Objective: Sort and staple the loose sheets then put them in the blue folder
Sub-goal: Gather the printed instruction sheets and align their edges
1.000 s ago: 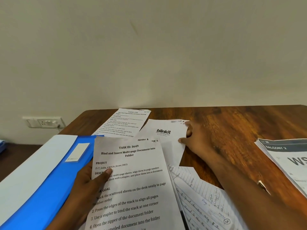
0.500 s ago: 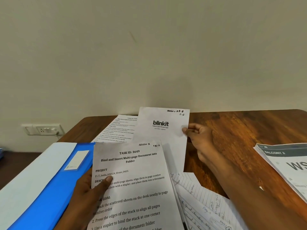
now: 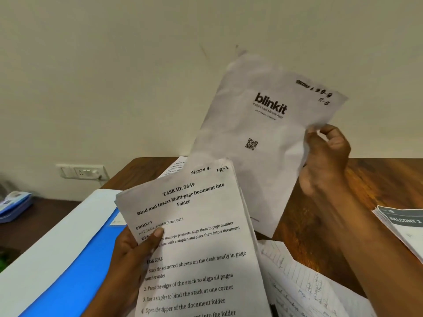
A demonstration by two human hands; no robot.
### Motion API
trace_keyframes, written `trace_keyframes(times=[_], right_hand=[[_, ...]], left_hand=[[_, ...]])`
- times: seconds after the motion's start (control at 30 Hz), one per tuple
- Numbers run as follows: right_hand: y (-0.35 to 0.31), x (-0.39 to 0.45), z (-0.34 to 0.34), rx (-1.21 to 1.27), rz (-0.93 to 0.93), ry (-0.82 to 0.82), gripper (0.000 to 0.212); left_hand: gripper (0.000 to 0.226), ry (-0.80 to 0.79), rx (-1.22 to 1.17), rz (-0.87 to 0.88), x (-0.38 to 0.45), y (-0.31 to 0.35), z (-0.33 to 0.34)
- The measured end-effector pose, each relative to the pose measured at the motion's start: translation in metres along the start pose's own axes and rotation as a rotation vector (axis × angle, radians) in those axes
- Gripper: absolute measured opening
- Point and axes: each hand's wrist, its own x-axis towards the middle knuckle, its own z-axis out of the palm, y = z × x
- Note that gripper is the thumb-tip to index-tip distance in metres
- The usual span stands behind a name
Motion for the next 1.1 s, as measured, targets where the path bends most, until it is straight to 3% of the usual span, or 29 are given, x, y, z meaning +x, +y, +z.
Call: trace_keyframes(times=[0.13, 0.3, 0.43, 0.73, 0.93, 1.03, 1.1], right_hand=[[-0.006, -0.007, 0.006, -0.084, 0.121, -0.105, 0.011], [0.005, -0.022, 0.006, -0.296, 0.412, -0.452, 0.013], [0.028, -0.038, 0.009, -0.318, 0.533, -0.574, 0.018], [0.055, -0.072, 0.016, -0.409, 0.623, -0.704, 0.02], [0.077, -0.085, 0.011, -0.598, 0.445, -0.76, 0.058], [0.091, -0.093, 0.007, -0.604, 0.435, -0.8, 0.038], [0.095, -0.095, 0.005, -0.589, 0.462, -0.825, 0.039]], left_hand=[[0.02, 0.012, -0.029, 0.055, -0.002, 0.002, 0.002], [0.037, 0.006, -0.03, 0.055, 0.0, -0.001, -0.003], [0.036, -0.015, -0.028, 0.046, 0.002, -0.004, -0.003], [0.038, 0.017, -0.021, 0.02, 0.008, -0.013, -0.007], [0.041, 0.093, 0.062, 0.054, 0.015, -0.024, -0.008], [0.052, 0.121, 0.11, 0.081, 0.015, -0.024, -0.006], [0.067, 0.139, 0.141, 0.062, 0.018, -0.025, -0.008]])
